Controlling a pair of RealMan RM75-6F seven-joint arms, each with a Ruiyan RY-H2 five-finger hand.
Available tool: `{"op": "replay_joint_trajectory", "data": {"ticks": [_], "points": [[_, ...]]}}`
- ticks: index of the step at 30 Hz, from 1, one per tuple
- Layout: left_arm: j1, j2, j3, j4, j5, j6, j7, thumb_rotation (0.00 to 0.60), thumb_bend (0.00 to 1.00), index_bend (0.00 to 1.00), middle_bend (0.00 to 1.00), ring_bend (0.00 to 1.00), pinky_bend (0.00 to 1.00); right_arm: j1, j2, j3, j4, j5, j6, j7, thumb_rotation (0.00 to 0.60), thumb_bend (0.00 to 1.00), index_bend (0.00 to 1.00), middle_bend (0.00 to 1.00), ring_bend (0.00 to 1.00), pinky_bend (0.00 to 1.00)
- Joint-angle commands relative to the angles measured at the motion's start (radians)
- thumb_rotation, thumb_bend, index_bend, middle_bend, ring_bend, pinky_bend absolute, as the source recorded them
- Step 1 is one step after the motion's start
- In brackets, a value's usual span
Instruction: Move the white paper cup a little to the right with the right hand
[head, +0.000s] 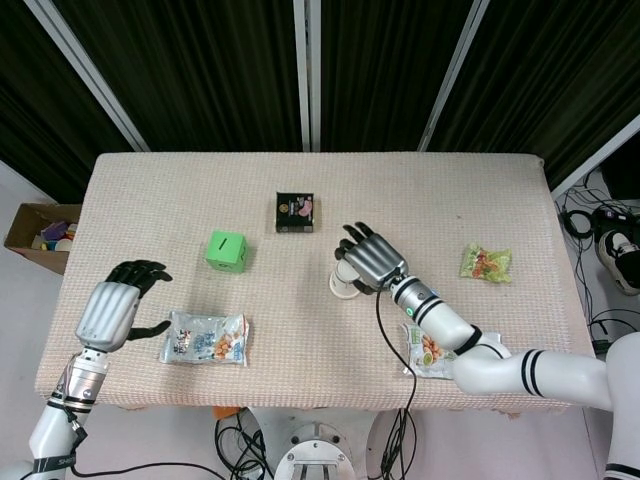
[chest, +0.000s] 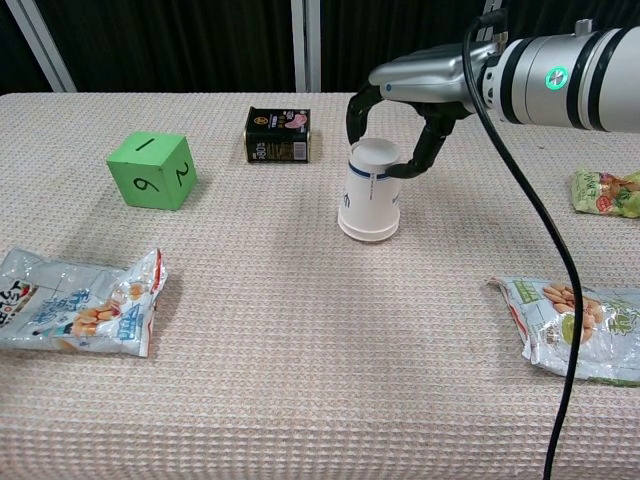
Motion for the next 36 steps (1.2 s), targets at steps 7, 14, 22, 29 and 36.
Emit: {"op": "replay_joint_trajectory", "data": {"ticks": [7, 14, 22, 29, 36], "points": [[-0.005, 0.002, -0.001, -0.008, -0.005, -0.011, 0.006, 0.6, 0.0, 0.32, 0.23, 0.18, 0.2, -0.024, 0.081, 0.014, -0.09, -0.041, 0.053, 0.02, 0.6, 0.32, 0.39, 0.26, 0.02, 0.11], [-0.007, 0.003, 0.001, -0.012, -0.007, -0.017, 0.01, 0.6, 0.0, 0.32, 0.23, 0.18, 0.2, -0.057, 0.147, 0.037, -0.166, -0.092, 0.121, 0.045, 0.6, 0.33, 0.39, 0.26, 0.02, 0.11], [-0.003, 0.003, 0.004, -0.008, -0.006, -0.014, 0.004, 0.6, 0.0, 0.32, 0.23, 0.18, 0.2, -0.115, 0.233, 0.055, -0.202, -0.107, 0.164, 0.12, 0.6, 0.33, 0.39, 0.26, 0.02, 0.11], [-0.005, -0.011, 0.006, 0.009, -0.009, -0.021, -0.012, 0.6, 0.0, 0.32, 0.23, 0.18, 0.2, -0.134, 0.172, 0.009, -0.066, -0.052, 0.102, 0.14, 0.6, 0.33, 0.39, 0.26, 0.02, 0.11], [-0.003, -0.012, 0.009, 0.015, -0.016, -0.024, -0.018, 0.6, 0.0, 0.32, 0.23, 0.18, 0.2, -0.157, 0.081, -0.034, 0.009, -0.101, 0.082, 0.161, 0.6, 0.33, 0.39, 0.25, 0.02, 0.11]]}}
